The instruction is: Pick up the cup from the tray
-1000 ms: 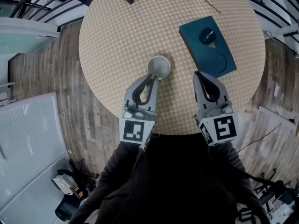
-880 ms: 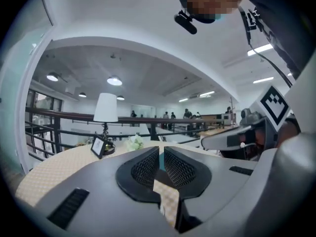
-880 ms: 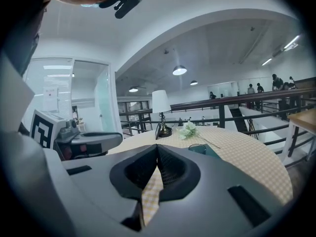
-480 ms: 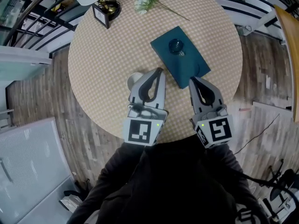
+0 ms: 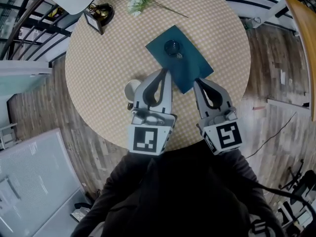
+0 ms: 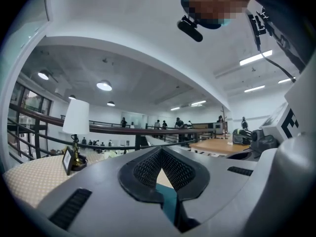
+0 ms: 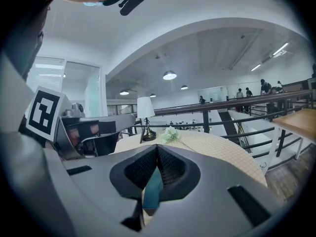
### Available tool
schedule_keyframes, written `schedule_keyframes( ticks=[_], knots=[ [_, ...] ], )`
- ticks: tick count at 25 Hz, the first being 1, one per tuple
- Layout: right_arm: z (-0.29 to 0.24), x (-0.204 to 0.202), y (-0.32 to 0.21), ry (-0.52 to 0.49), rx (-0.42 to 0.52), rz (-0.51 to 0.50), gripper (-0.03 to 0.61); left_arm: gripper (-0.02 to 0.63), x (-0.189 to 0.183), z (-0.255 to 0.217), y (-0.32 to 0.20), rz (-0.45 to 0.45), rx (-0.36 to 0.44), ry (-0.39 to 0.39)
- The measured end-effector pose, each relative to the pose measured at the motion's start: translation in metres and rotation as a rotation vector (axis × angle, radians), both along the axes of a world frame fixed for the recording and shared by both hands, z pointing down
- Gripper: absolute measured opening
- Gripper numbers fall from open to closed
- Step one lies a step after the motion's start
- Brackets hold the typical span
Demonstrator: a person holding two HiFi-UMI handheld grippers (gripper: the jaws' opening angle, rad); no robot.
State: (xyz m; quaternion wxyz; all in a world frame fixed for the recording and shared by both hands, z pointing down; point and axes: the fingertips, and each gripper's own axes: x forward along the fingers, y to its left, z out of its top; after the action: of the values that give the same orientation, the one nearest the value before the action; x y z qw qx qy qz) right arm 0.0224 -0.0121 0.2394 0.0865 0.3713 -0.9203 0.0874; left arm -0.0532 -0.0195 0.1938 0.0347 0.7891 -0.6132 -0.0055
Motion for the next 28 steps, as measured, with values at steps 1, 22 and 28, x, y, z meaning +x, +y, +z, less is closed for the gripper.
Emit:
schedule_keyframes(
  ticks=[1, 22, 28],
  knots=[
    [0.002, 0.001, -0.002, -0.001, -0.004, 0.001, 0.003, 0.006, 0.001, 0.002, -0.002, 0.000, -0.004, -0.004],
    [0.023, 0.017, -0.031, 0.010, -0.044, 0.012, 0.003, 0.006, 0.017, 0.018, -0.028, 0.019, -0.018, 0.008],
    [0.029, 0.009, -0.037, 0.020, -0.052, -0.012, 0.003, 0.006, 0.007, 0.025, -0.029, -0.009, -0.035, 0.019]
  ],
)
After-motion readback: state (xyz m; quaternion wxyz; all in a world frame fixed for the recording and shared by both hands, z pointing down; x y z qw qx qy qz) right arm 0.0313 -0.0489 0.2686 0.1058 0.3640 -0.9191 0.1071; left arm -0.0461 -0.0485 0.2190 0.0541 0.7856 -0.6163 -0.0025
